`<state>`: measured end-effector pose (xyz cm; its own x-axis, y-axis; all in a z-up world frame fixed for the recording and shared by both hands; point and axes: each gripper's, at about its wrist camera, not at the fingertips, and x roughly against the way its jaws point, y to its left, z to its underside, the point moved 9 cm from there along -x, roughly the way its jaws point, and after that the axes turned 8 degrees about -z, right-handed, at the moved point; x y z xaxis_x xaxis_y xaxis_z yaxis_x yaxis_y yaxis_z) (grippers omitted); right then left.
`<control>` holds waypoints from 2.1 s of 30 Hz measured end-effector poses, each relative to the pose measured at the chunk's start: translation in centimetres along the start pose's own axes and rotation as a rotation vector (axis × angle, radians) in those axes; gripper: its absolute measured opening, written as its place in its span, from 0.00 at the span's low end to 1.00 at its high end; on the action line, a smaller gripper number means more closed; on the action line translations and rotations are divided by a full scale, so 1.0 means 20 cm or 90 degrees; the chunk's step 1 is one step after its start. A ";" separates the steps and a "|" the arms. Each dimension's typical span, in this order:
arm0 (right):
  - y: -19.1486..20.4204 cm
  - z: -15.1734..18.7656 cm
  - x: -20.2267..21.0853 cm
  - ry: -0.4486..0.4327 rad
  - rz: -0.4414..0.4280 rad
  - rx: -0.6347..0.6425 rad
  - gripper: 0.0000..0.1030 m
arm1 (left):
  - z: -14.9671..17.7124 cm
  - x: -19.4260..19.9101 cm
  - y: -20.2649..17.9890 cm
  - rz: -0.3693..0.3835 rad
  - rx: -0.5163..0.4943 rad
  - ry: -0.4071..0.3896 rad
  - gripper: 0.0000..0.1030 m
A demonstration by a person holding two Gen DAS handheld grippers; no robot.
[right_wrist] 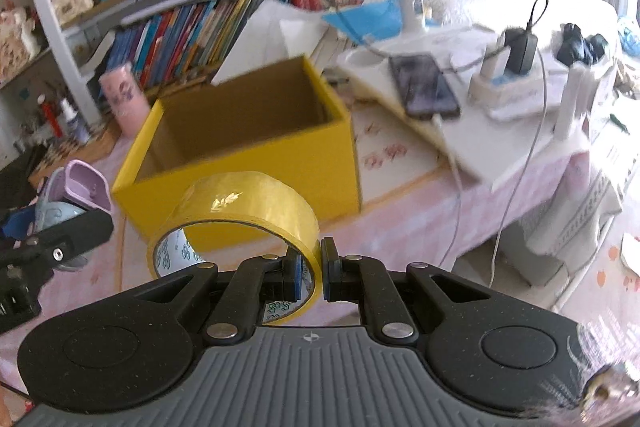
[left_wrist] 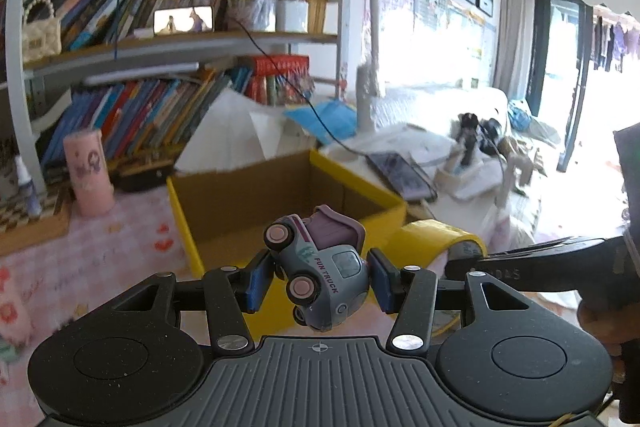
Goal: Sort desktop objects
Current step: 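Carry the toy car and tape roll with both tools over the yellow box, then open the left tool dropping the car while the right tool releases the tape into the box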
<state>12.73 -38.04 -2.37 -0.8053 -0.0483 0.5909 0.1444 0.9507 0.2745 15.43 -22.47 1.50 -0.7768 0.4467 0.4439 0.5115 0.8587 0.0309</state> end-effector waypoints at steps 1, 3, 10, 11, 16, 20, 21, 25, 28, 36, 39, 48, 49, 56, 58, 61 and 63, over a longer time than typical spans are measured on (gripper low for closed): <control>-0.01 -0.04 -0.01 -0.008 -0.001 0.007 0.08 | -0.03 -0.02 0.00 -0.007 0.001 -0.006 0.49; -0.03 -0.12 -0.02 -0.028 -0.003 0.020 0.08 | -0.08 -0.06 0.01 -0.018 0.003 -0.015 0.49; -0.09 -0.45 -0.13 -0.091 -0.025 0.073 0.08 | -0.22 -0.21 0.05 -0.069 0.000 -0.037 0.49; -0.09 -0.48 -0.15 -0.092 -0.029 0.083 0.08 | -0.22 -0.24 0.06 -0.078 -0.001 -0.032 0.49; -0.06 -0.59 -0.34 -0.070 -0.054 0.148 0.08 | -0.15 -0.44 0.12 -0.118 0.008 0.038 0.49; -0.02 -0.61 -0.51 -0.034 -0.067 0.218 0.09 | -0.10 -0.56 0.16 -0.139 0.015 0.081 0.50; -0.01 -0.61 -0.55 -0.022 -0.072 0.239 0.09 | -0.09 -0.59 0.17 -0.141 0.017 0.091 0.49; 0.06 -0.60 -0.75 0.042 -0.101 0.324 0.09 | -0.04 -0.70 0.17 -0.135 0.023 0.143 0.50; 0.11 -0.56 -0.89 0.103 -0.116 0.393 0.09 | 0.01 -0.75 0.19 -0.117 0.073 0.193 0.50; 0.13 -0.44 -1.11 0.228 -0.140 0.489 0.09 | 0.04 -0.81 0.17 -0.123 0.063 0.218 0.50; 0.12 -0.41 -1.14 0.251 -0.145 0.498 0.09 | 0.06 -0.83 0.17 -0.120 0.065 0.228 0.49; 0.12 -0.39 -1.14 0.287 -0.169 0.486 0.09 | 0.05 -0.85 0.13 -0.117 0.069 0.244 0.49; 0.12 -0.39 -1.14 0.288 -0.172 0.484 0.09 | 0.05 -0.85 0.13 -0.121 0.067 0.243 0.50; 0.12 -0.45 -1.11 0.227 -0.176 0.446 0.11 | 0.00 -0.80 0.14 -0.158 0.035 0.195 0.52; 0.11 -0.49 -1.08 0.198 -0.182 0.417 0.13 | -0.03 -0.76 0.15 -0.171 0.032 0.175 0.53; 0.11 -0.55 -1.00 0.136 -0.165 0.383 0.43 | -0.07 -0.70 0.18 -0.189 0.035 0.147 0.55; 0.12 -0.57 -0.95 0.107 -0.167 0.370 0.43 | -0.10 -0.66 0.19 -0.199 0.035 0.132 0.55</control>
<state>34.90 -38.30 -4.28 -0.6640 -0.3032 0.6835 -0.4167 0.9090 -0.0016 28.42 -25.59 -2.49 -0.7985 0.1062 0.5925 0.2368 0.9604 0.1470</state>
